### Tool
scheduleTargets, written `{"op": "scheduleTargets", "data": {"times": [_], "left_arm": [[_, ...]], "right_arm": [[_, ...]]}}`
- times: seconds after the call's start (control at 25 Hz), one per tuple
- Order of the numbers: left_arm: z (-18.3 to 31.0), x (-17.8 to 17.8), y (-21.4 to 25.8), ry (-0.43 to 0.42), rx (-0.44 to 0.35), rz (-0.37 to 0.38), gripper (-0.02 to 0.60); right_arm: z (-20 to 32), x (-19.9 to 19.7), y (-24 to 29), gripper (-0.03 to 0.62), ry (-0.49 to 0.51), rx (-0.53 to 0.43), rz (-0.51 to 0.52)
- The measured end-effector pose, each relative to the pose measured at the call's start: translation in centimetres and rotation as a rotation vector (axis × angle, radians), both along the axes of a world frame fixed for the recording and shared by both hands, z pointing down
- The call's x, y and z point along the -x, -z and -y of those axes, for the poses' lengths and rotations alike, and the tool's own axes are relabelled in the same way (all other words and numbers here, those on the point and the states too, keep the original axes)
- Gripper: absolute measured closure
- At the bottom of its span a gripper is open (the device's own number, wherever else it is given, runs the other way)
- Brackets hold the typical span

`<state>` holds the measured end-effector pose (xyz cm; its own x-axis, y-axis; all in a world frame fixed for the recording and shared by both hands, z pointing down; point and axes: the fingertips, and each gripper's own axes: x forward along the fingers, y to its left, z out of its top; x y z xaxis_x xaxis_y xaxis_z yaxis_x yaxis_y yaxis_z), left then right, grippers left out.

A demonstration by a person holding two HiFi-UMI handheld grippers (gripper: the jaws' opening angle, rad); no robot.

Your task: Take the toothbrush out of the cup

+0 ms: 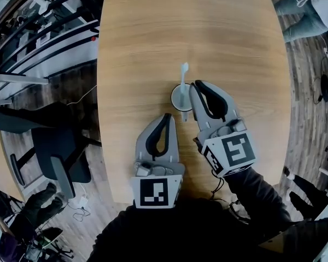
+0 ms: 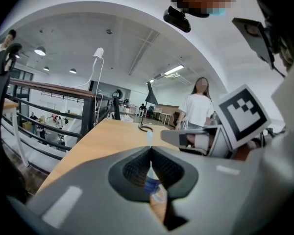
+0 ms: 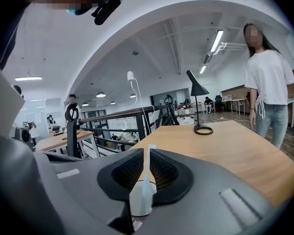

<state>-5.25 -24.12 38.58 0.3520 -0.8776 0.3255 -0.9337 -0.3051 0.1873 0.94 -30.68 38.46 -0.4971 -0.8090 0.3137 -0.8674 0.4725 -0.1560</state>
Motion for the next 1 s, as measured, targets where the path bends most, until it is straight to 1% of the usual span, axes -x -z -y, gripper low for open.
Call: {"op": "scheduleTargets", "data": {"times": [0.16, 0.32, 0.68, 1.0], "left_arm": [[0.3, 0.0, -0.2, 0.001, -0.004, -0.004, 0.574], [0.5, 0.2, -0.6, 0.001, 0.019, -0.002, 0.574], [1.1, 1.0, -1.5, 0.021, 0.029, -0.008, 0.574], [1.4, 1.9, -2.3, 0.030, 0.043, -0.014, 0.574]], "right_arm": [[0.1, 0.5, -0.5, 0.545, 0.012, 0.011, -0.003], [0.5, 0.9, -0.9, 0.533, 0.020, 0.019, -0.008], [1.2, 1.6, -2.1, 0.507, 0.031, 0.038, -0.015], [1.8, 2.2, -2.8, 0.503, 0.029, 0.038, -0.031]]}}
